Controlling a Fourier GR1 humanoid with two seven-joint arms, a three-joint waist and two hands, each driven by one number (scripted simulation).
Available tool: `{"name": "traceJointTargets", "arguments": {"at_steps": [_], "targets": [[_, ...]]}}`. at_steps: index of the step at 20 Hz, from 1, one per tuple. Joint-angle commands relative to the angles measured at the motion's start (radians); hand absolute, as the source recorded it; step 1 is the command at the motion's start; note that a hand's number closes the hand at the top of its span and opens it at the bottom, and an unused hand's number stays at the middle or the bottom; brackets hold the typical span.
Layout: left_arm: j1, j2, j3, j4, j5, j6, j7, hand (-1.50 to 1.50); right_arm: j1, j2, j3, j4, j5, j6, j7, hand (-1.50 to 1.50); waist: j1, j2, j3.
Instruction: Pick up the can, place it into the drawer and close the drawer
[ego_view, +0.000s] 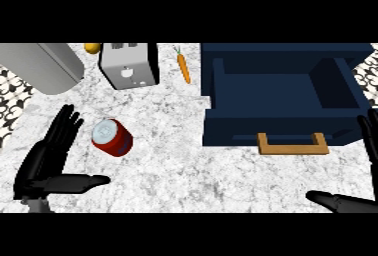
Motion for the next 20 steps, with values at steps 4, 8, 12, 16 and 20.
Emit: {"name": "traceJointTargets", "arguments": {"at_steps": [4,8,12,16,20], "targets": [[-0.043,0.011,0.042,0.165,-0.025,0.006,-0.088,-1.5,0.029,-0.006,-0.053,-0.065,-0.054,0.025,0.035,-1.5,-0.001,0.0,0.0],[-0.025,-0.029,0.012,0.264,-0.092,0.047,-0.212,-1.5,-0.011,-0.048,-0.12,-0.022,-0.097,0.047,0.045,-1.5,0.0,0.0,0.0],[-0.076,-0.008,0.055,0.387,-0.065,0.043,-0.243,-1.5,0.106,0.026,-0.032,-0.119,-0.015,0.05,0.017,-1.5,-0.002,0.0,0.0],[-0.149,-0.038,0.046,0.612,-0.119,0.083,-0.398,-1.5,0.024,-0.022,-0.107,-0.058,-0.084,0.068,0.025,-1.5,-0.004,0.002,0.0],[-0.222,0.0,0.081,0.705,-0.093,0.084,-0.402,-1.5,-0.002,-0.012,-0.084,-0.102,-0.048,0.038,0.116,-1.5,-0.003,0.001,0.0]]}}
